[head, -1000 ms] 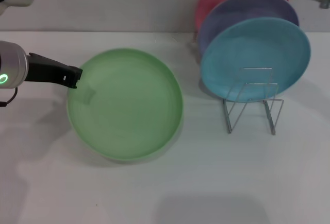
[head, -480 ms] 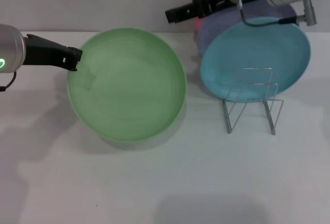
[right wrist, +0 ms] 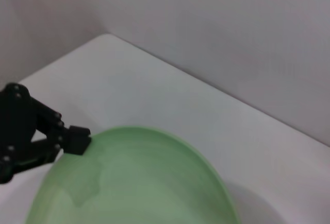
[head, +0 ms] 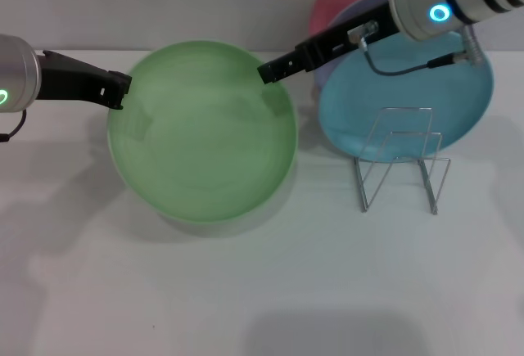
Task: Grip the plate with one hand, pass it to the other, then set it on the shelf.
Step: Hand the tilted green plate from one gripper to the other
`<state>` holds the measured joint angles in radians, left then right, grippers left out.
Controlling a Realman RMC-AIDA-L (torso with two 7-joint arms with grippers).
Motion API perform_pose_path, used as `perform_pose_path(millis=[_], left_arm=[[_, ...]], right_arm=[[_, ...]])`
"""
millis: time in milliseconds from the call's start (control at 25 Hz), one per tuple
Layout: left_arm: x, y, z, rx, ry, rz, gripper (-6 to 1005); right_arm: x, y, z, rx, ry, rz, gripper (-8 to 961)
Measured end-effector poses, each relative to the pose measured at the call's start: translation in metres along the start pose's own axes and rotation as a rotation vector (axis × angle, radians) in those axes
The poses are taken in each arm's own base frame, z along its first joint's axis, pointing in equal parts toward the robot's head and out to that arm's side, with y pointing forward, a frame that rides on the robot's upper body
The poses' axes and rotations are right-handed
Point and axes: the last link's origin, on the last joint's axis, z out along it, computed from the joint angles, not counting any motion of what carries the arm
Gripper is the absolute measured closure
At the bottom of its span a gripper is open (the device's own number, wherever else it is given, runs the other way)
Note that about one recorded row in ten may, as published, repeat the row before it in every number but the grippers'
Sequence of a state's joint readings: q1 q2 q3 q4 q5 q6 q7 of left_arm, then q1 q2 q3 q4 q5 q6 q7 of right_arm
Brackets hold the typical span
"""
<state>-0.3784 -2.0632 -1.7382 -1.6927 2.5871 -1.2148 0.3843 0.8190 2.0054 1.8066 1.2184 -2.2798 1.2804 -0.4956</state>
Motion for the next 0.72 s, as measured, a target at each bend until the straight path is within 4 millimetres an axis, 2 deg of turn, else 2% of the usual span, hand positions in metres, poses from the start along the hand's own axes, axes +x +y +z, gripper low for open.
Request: perform_pose_path(millis=[720], left_arm=[[0.003,0.001,-0.001,-0.002,0.008,0.001,981]], right_arm=[[0.0,0.0,0.028,0.04,0.034,-0.044,224]])
